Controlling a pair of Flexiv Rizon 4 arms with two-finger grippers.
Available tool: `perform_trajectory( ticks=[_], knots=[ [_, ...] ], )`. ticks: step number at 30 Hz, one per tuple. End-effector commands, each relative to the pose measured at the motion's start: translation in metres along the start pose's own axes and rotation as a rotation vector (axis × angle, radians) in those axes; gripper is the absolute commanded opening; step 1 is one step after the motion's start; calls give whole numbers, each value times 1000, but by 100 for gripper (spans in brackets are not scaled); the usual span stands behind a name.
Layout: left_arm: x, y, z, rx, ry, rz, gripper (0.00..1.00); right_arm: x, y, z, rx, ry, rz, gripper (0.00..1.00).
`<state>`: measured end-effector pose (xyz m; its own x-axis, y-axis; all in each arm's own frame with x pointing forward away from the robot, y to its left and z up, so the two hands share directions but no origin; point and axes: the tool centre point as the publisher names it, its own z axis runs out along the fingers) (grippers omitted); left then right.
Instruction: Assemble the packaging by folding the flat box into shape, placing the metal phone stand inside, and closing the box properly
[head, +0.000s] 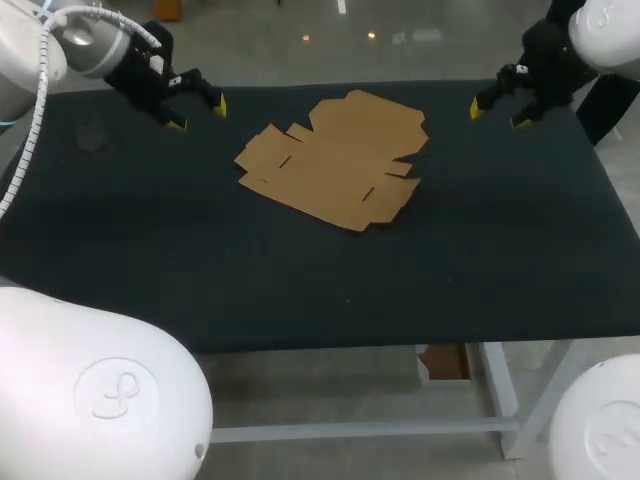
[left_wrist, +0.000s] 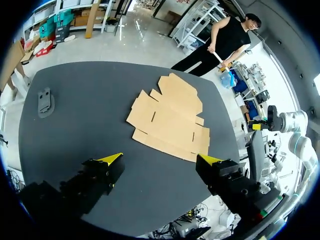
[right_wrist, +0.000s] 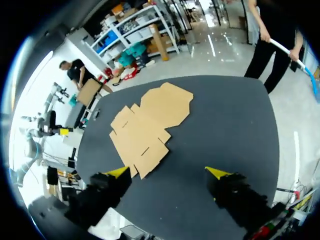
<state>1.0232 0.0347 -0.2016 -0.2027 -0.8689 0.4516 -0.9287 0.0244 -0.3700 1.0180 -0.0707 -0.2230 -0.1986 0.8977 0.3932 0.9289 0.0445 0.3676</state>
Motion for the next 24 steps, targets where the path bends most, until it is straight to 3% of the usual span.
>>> perform_trajectory(
  ticks=[1, 17, 24],
  knots=[
    [0, -3, 3, -150, -23, -32, 100, 4, -2, 5, 41, -7, 46, 100],
    [-3, 30, 11, -210, -8, -119, 100, 12, -43, 27, 118, 39, 337, 100],
    [-5, 38, 12, -240, 12, -138, 100, 18, -54, 35, 131, 24, 312, 100]
  ],
)
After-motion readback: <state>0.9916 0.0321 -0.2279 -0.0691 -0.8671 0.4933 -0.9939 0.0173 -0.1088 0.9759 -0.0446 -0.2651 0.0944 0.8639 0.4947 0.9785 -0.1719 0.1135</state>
